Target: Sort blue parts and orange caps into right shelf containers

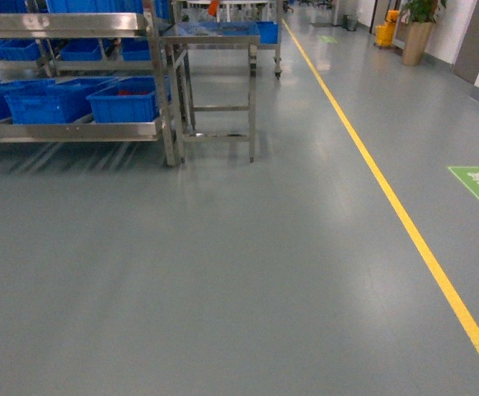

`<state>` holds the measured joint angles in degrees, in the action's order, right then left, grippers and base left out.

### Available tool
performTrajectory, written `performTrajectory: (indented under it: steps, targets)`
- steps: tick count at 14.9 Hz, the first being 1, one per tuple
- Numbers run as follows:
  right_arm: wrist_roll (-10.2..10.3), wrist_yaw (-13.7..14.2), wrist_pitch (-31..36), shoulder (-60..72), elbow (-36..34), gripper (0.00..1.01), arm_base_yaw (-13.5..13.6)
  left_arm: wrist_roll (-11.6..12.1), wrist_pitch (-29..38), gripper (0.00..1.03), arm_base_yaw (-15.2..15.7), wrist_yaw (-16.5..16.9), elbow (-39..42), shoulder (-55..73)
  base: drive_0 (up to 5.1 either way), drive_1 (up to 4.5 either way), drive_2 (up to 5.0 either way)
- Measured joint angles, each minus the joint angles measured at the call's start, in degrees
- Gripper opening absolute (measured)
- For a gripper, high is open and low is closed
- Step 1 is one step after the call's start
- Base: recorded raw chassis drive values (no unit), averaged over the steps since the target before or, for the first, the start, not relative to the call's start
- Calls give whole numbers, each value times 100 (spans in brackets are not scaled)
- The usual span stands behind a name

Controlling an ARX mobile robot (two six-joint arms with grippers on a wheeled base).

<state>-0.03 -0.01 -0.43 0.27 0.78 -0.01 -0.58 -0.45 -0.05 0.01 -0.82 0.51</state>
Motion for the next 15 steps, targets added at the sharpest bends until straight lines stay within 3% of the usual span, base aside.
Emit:
performTrajectory:
  steps: [15]
  targets:
    - [0,2,13,0,0,42,0,0,20,44,0,-2,0,0,1,428,-426]
